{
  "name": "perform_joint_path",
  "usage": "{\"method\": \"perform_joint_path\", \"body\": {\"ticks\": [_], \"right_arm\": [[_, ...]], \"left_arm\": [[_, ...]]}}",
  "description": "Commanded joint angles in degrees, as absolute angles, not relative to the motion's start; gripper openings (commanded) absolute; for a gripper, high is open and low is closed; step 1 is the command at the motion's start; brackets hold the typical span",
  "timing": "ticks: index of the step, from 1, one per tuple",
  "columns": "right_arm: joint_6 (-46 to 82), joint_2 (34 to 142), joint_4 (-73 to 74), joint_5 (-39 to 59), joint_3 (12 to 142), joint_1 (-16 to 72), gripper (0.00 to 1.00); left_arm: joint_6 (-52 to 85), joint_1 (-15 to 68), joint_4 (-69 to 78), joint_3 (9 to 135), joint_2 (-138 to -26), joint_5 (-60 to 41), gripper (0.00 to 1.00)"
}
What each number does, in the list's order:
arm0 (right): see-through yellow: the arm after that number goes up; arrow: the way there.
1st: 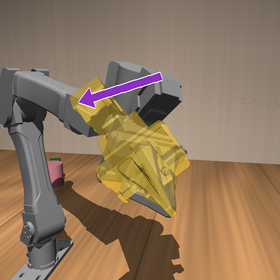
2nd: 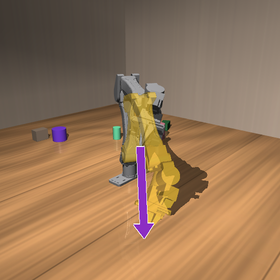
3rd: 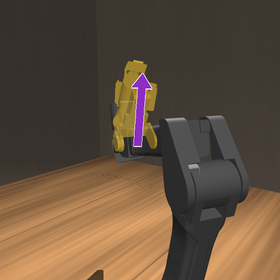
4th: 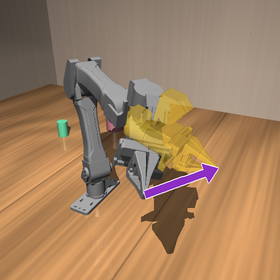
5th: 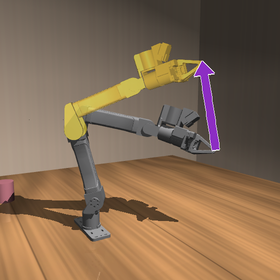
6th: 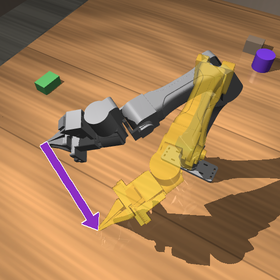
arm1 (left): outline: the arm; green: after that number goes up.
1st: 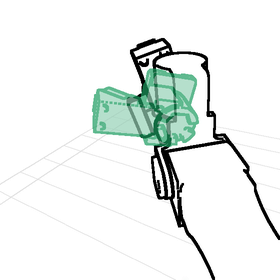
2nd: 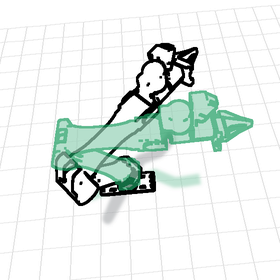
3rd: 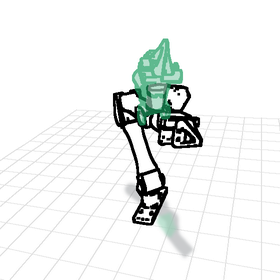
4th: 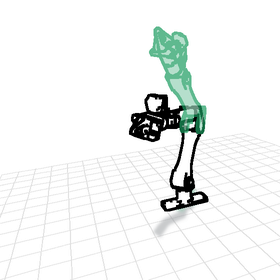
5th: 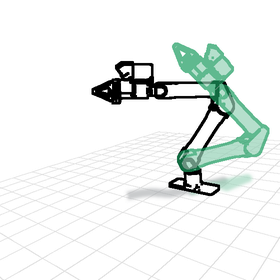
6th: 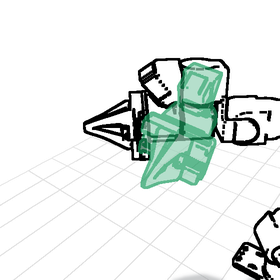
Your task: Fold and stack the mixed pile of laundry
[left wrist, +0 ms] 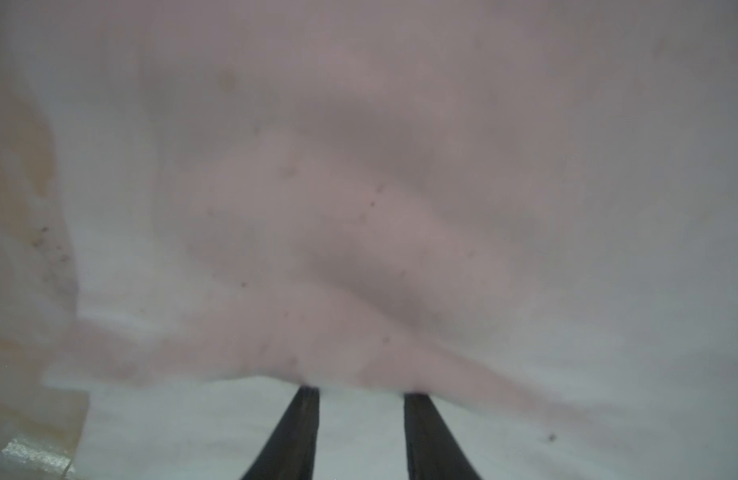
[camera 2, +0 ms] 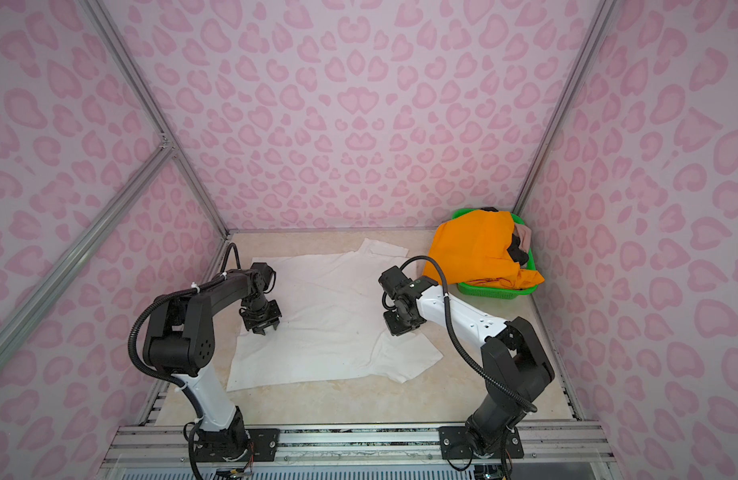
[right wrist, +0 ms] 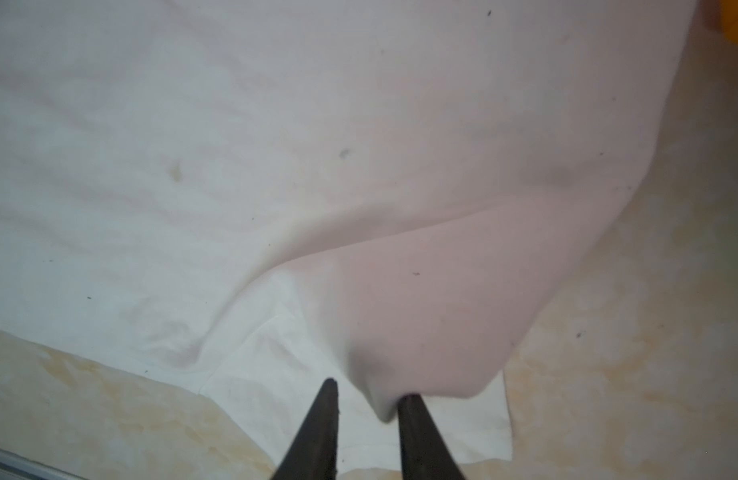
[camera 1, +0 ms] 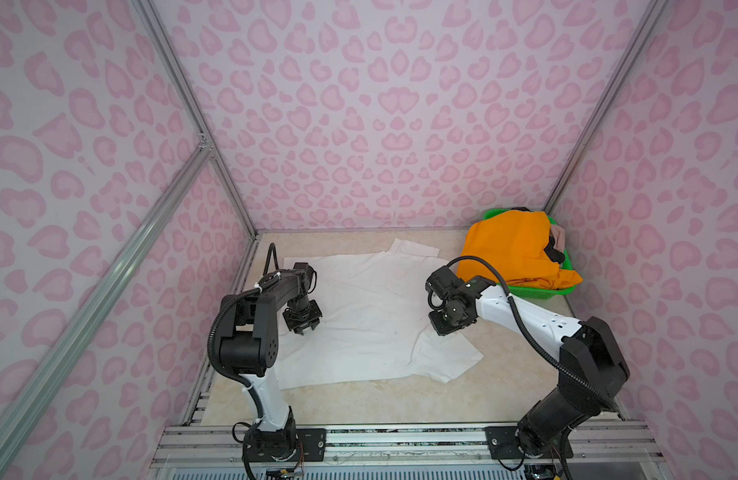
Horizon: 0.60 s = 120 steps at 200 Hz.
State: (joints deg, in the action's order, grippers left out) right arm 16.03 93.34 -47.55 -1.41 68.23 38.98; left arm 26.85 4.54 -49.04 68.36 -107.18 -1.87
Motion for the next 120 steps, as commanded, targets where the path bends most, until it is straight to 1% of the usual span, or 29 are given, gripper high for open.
{"method": "perform_joint_path", "body": {"ticks": [1,25,54,82,120], "right_arm": [[17.5,91.9,-46.6,1.2,66.4,38.4,0.43],[18.5,88.3,-43.9,6.5,64.1,33.1,0.49],[20.2,86.5,-40.0,9.9,61.5,24.6,0.49],[21.9,92.3,-35.4,12.0,61.7,19.1,0.48],[24.7,101.3,-30.2,16.2,64.2,19.0,0.45]], "left_arm": [[25.1,3.9,-46.9,68.8,-108.3,3.2,0.37],[23.7,3.1,-47.5,69.6,-109.1,4.6,0.37],[22.7,1.5,-47.1,70.5,-110.5,4.6,0.37],[23.2,0.6,-46.8,71.3,-111.6,3.8,0.37],[23.3,0.6,-47.0,71.8,-111.7,3.2,0.37]]}}
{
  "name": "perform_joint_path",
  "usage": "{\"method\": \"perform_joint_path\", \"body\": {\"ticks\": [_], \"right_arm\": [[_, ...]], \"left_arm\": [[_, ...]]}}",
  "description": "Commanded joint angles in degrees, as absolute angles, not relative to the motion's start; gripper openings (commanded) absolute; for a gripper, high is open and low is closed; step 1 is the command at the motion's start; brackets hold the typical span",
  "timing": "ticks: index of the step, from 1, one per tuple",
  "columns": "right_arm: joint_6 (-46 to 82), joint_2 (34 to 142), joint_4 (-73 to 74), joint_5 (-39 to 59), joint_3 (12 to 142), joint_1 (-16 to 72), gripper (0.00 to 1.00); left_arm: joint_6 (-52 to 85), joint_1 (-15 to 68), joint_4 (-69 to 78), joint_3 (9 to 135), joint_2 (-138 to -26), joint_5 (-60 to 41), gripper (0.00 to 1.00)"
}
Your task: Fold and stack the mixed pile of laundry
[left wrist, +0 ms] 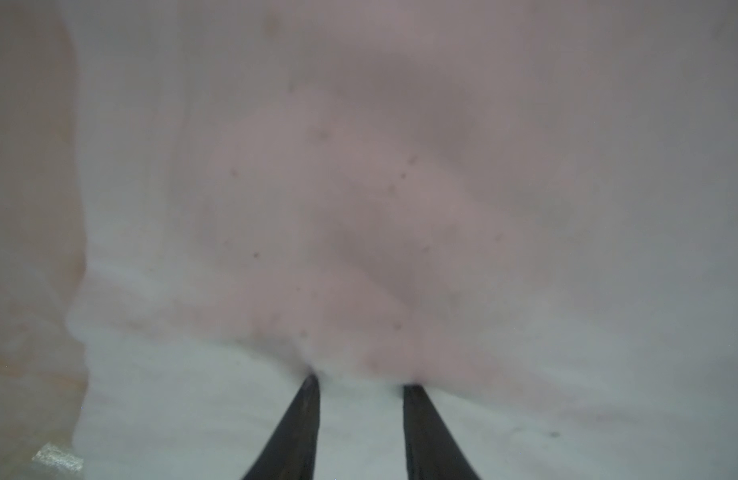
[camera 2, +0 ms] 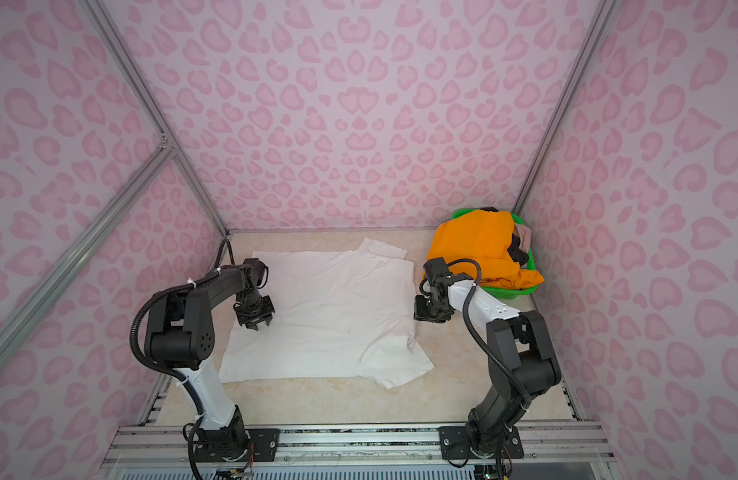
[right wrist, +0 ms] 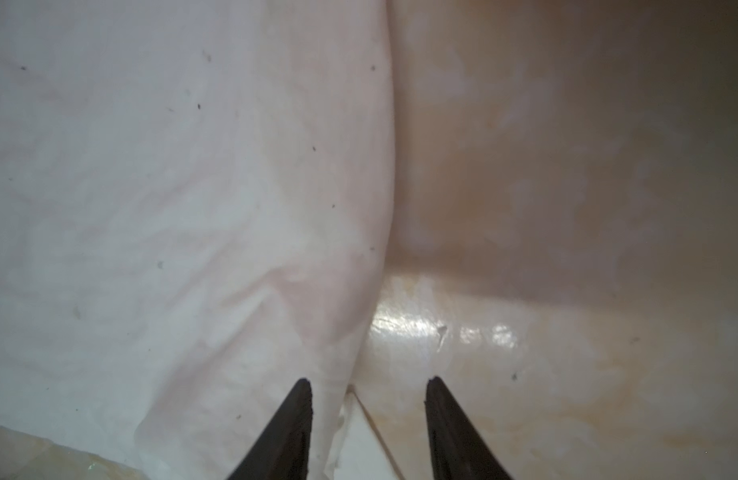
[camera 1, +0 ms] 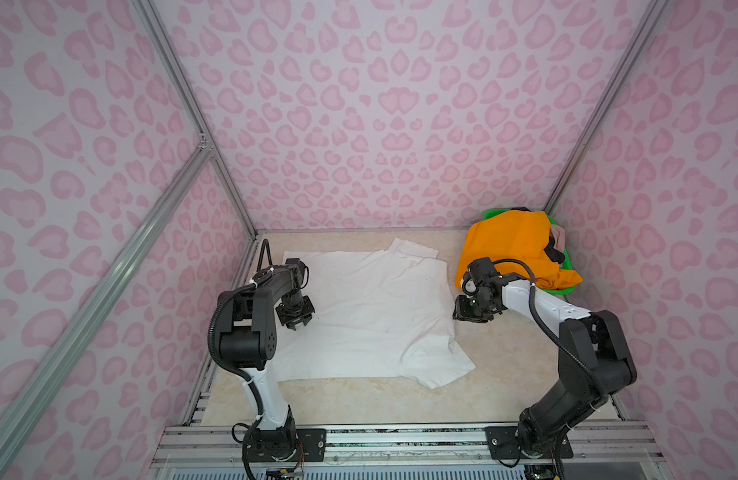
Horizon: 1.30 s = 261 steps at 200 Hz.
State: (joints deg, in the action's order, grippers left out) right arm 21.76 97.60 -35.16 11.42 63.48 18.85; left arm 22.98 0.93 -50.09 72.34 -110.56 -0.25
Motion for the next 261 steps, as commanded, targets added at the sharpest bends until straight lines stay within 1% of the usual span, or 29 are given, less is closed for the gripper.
{"method": "perform_joint_path", "body": {"ticks": [1,18,26,42,61,74,84,95,111,121,130,138,145,156,169,177,186,202,219,246,261], "right_arm": [[24.8,101.5,-30.0,16.3,64.2,19.0,0.45],[25.6,103.3,-28.8,17.2,64.3,19.4,0.46],[25.6,104.1,-28.5,17.2,64.4,19.4,0.44],[24.9,106.4,-28.7,16.4,65.9,19.3,0.33],[23.2,109.8,-30.6,14.7,69.8,19.2,0.18],[21.4,111.7,-33.4,12.2,73.9,19.1,0.08],[19.7,112.5,-36.0,8.5,78.0,19.1,0.03],[18.0,113.2,-39.4,3.5,82.8,18.9,0.01],[16.0,113.6,-42.8,-1.9,88.0,18.5,0.01],[14.7,114.0,-44.4,-5.1,91.9,18.4,0.02],[13.7,114.7,-45.5,-7.2,93.9,18.2,0.05],[13.1,115.3,-46.1,-7.7,95.2,17.9,0.11],[12.6,116.3,-47.2,-7.1,96.6,17.5,0.21],[12.1,116.9,-48.8,-5.8,97.3,17.3,0.31],[11.7,115.7,-49.0,-4.8,95.7,17.3,0.38],[11.8,113.7,-48.6,-3.5,93.5,17.3,0.41],[11.9,110.2,-47.7,-1.4,89.8,17.3,0.46],[12.4,103.8,-46.4,2.7,81.8,17.4,0.50],[13.8,97.6,-45.6,6.5,73.7,17.6,0.51],[16.9,89.8,-44.7,8.3,63.0,18.7,0.51],[18.9,86.9,-43.7,8.3,57.6,19.0,0.51]], "left_arm": [[23.3,0.6,-47.0,71.7,-111.7,3.2,0.37],[23.3,0.5,-47.1,71.5,-111.4,3.6,0.37],[23.4,0.5,-47.1,71.2,-111.3,3.6,0.37],[23.6,0.5,-46.8,70.9,-111.3,3.3,0.37],[23.9,0.5,-46.6,70.8,-111.4,2.7,0.37],[24.0,0.5,-46.5,70.8,-111.2,2.6,0.37],[24.0,0.5,-46.6,70.8,-110.8,2.9,0.37],[24.0,0.5,-46.7,70.9,-110.5,3.5,0.37],[24.0,0.3,-46.9,71.1,-110.3,3.9,0.37],[24.1,0.3,-46.8,71.3,-110.3,4.0,0.37],[24.2,0.2,-46.6,71.4,-110.3,4.0,0.37],[24.4,0.2,-46.4,71.5,-110.4,3.8,0.37],[24.5,0.1,-46.3,71.6,-110.4,3.5,0.37],[24.7,0.0,-46.1,71.8,-110.3,3.1,0.37],[24.7,0.1,-45.8,71.8,-109.5,2.9,0.39],[24.7,0.1,-45.7,71.9,-108.5,3.0,0.41],[24.7,0.0,-45.9,71.9,-106.9,2.9,0.45],[25.0,0.1,-46.6,72.5,-103.6,3.7,0.51],[25.5,0.1,-48.5,73.8,-100.2,5.4,0.57],[26.6,0.1,-53.4,76.1,-95.9,6.3,0.58],[27.4,0.1,-55.7,75.0,-93.6,6.1,0.58]]}}
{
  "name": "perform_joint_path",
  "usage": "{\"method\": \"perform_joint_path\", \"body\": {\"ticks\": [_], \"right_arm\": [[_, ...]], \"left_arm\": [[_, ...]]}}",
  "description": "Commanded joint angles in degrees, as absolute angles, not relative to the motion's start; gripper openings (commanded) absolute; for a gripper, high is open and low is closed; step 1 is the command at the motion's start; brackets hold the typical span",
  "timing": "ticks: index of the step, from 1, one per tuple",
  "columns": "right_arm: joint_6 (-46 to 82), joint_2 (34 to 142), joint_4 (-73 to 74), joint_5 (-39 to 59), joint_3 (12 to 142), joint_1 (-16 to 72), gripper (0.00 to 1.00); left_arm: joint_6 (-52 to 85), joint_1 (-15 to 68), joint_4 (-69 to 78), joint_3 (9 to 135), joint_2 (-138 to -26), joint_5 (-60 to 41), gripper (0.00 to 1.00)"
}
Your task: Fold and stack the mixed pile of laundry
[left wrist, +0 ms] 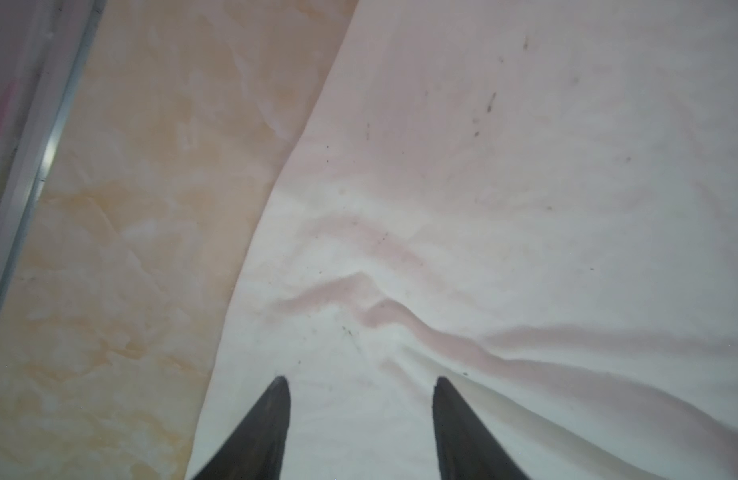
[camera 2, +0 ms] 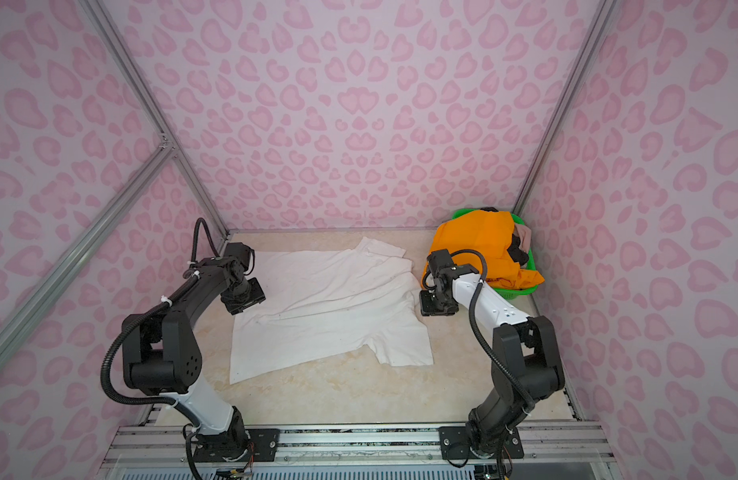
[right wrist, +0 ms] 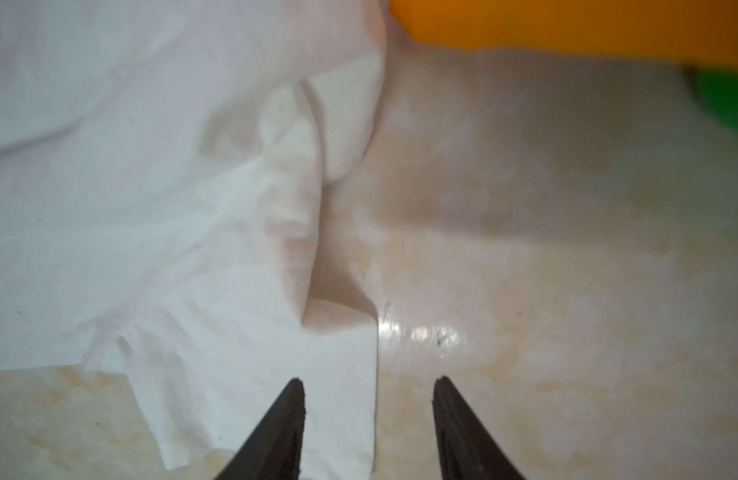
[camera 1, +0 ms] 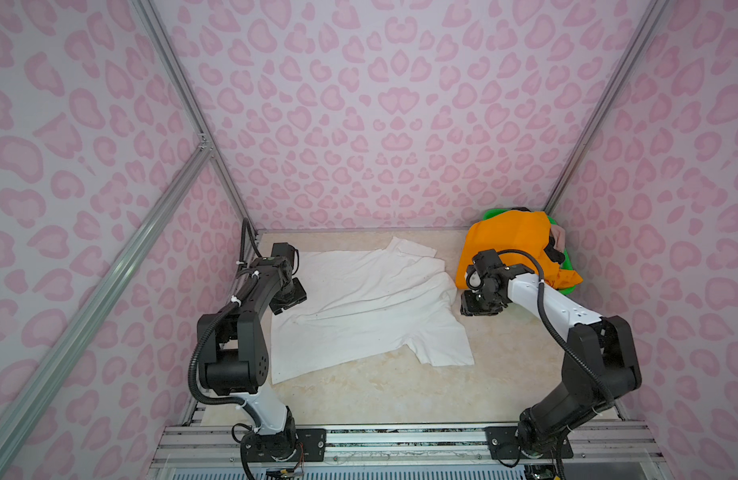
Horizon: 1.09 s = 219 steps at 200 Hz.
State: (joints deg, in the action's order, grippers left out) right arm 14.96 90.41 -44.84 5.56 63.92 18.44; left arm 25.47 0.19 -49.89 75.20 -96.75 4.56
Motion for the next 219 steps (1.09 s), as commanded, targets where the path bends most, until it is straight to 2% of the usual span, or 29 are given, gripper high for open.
{"method": "perform_joint_path", "body": {"ticks": [1,28,77,123,144,182,197,219], "right_arm": [[19.1,86.8,-43.6,8.3,57.4,19.0,0.51],[22.6,85.4,-40.7,10.4,51.2,19.3,0.50],[26.9,87.4,-39.0,10.1,47.8,23.8,0.48],[28.3,88.4,-37.6,11.5,44.9,28.5,0.32],[26.0,90.5,-38.0,15.8,45.9,33.1,0.30],[21.7,90.7,-36.7,26.5,48.3,38.6,0.31],[21.3,87.5,-37.8,23.6,50.6,36.9,0.38],[24.7,83.0,-37.1,16.4,53.6,28.8,0.45]], "left_arm": [[27.5,0.1,-55.8,74.8,-93.4,6.0,0.58],[30.7,0.2,-55.5,65.9,-88.3,3.4,0.55],[37.0,1.6,-48.7,49.0,-81.9,0.3,0.52],[37.7,1.0,-46.0,49.5,-88.4,4.2,0.52],[37.3,-1.0,-44.7,50.5,-91.9,4.5,0.51],[35.9,-5.7,-41.8,50.1,-95.1,2.9,0.50],[35.2,-7.0,-41.8,49.9,-95.7,3.2,0.49],[34.3,-8.4,-41.8,49.8,-96.1,4.0,0.49]]}}
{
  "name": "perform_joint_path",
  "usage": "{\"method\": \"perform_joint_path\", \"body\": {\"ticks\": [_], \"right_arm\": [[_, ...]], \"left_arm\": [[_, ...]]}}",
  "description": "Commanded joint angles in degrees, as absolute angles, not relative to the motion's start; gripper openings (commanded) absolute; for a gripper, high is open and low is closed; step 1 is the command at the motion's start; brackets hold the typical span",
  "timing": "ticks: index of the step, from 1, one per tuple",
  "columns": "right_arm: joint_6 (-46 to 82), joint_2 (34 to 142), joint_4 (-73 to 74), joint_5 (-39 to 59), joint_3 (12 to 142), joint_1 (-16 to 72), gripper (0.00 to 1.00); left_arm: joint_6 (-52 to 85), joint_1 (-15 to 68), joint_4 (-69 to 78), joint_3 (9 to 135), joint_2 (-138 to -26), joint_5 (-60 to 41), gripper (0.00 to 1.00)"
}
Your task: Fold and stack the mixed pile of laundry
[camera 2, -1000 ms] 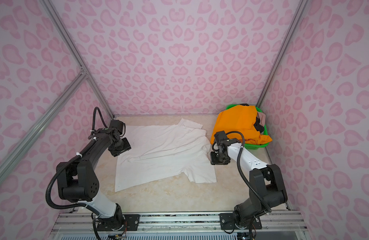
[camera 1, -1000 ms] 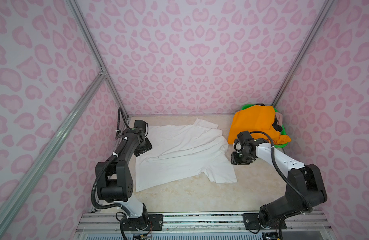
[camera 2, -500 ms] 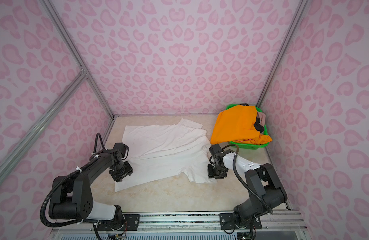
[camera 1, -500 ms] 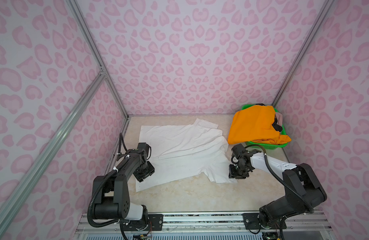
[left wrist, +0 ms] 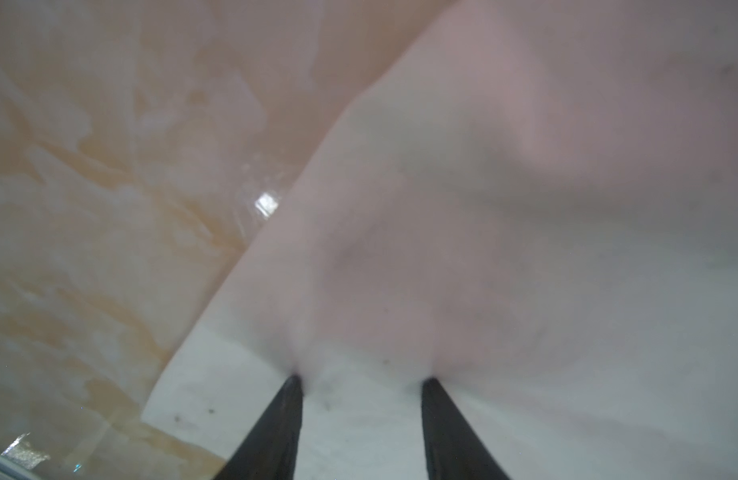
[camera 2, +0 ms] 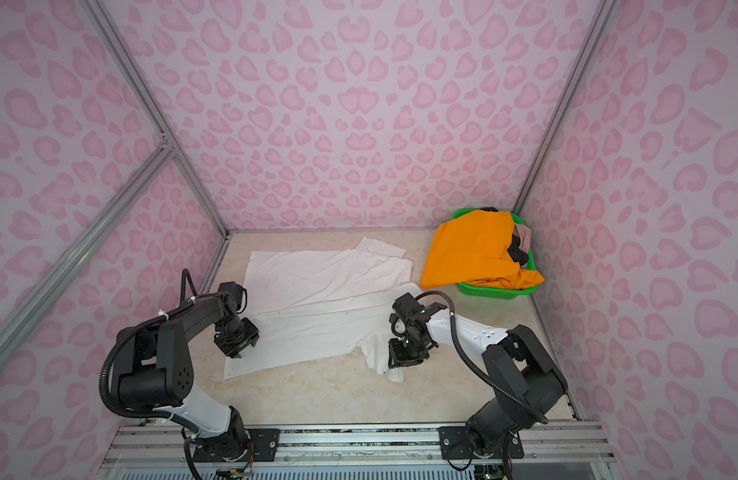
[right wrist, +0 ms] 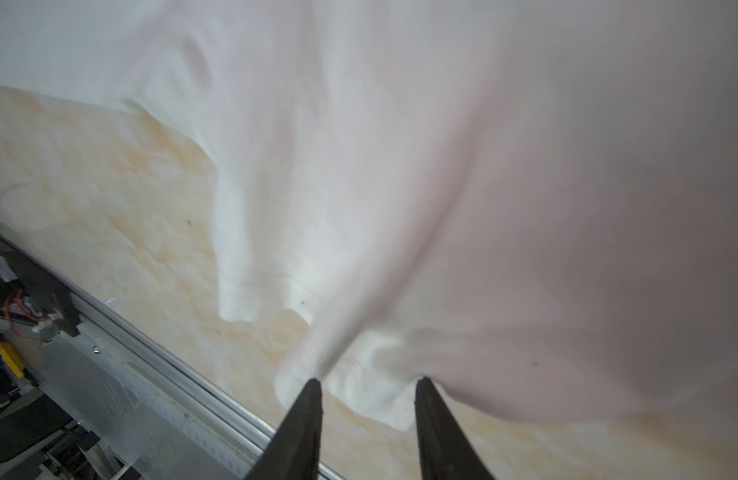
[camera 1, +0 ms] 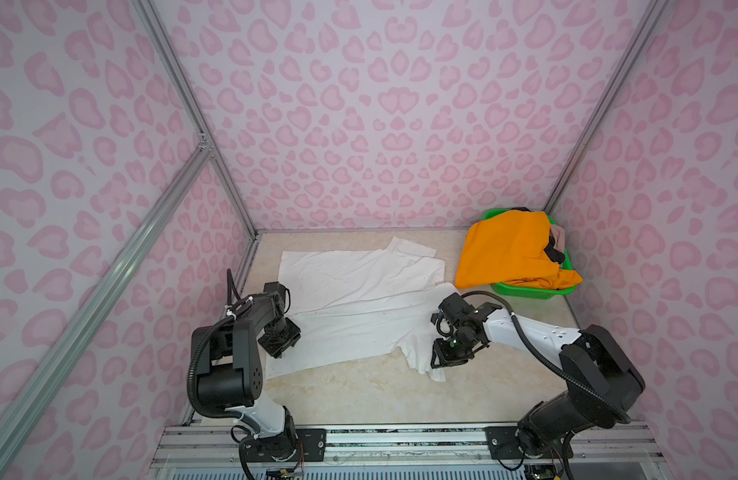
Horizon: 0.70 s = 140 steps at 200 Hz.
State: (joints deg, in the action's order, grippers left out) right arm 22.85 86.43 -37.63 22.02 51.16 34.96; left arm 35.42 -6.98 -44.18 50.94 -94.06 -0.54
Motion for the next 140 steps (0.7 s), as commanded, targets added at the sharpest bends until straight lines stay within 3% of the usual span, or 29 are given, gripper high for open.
{"method": "perform_joint_path", "body": {"ticks": [1,29,79,113,140], "right_arm": [[24.7,82.8,-37.0,16.0,53.8,28.4,0.45],[26.9,86.1,-31.7,9.5,58.0,19.7,0.46],[26.2,105.0,-31.4,8.4,69.4,16.5,0.39],[27.3,106.9,-30.4,7.5,68.3,16.3,0.34],[28.6,104.7,-28.9,9.4,64.6,16.5,0.35]], "left_arm": [[34.3,-8.5,-41.8,49.8,-96.1,4.1,0.49],[33.3,-8.8,-42.5,50.9,-97.2,5.8,0.48],[31.9,-9.0,-44.9,54.2,-98.6,9.8,0.48],[31.8,-9.1,-46.1,55.3,-97.8,10.6,0.48],[31.7,-9.1,-46.7,56.0,-97.3,10.0,0.47]]}}
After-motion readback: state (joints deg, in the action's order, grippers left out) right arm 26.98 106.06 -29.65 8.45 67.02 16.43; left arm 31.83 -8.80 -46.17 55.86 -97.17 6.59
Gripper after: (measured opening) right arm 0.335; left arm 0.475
